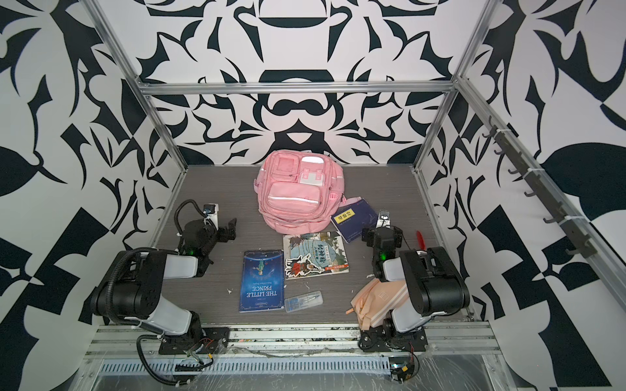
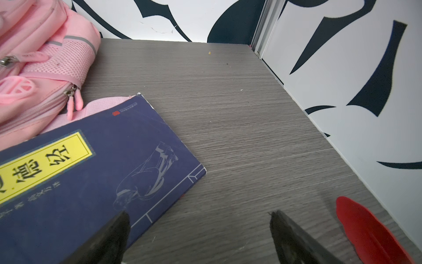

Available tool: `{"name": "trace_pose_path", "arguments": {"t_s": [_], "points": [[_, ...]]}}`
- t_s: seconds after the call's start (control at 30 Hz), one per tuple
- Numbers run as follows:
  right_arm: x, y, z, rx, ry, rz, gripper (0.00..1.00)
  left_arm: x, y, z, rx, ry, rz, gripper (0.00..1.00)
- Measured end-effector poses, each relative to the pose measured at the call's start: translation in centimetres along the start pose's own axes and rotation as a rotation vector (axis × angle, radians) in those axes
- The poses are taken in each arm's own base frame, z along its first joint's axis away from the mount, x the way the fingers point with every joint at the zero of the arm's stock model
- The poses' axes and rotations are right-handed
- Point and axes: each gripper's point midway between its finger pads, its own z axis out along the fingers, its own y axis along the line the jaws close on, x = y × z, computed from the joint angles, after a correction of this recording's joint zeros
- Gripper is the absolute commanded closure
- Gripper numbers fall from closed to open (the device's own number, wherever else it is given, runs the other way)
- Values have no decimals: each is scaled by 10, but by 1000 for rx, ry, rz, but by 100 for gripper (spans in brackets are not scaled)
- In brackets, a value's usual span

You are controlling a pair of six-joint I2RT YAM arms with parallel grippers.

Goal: Pack books, pencil case, and school supplies into a backpack
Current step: Unzip the student bag at the top-center of the table.

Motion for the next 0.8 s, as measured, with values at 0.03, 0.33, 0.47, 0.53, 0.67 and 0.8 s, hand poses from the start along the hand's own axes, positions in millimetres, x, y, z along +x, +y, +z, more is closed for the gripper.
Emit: {"name": "trace_pose_path", "arguments": {"t_s": [0.03, 0.33, 0.47, 0.53, 0.67, 0.8], "points": [[0, 0, 0, 0, 0, 0, 0, 0, 0, 0, 0, -1, 0, 1], [0, 0, 0, 0, 0, 0, 0, 0, 0, 0, 0, -1, 0, 1], [0, 0, 0, 0, 0, 0, 0, 2, 1, 0, 7, 6, -4, 1], [0, 0, 0, 0, 1, -1, 0, 2, 2, 0, 6, 7, -9, 1], [-10, -6, 0, 43, 31, 0, 0, 4, 9, 0, -34, 71, -36, 1], [-54, -11, -12, 54, -36, 34, 0, -46, 17, -12, -77, 57, -57, 1]]}}
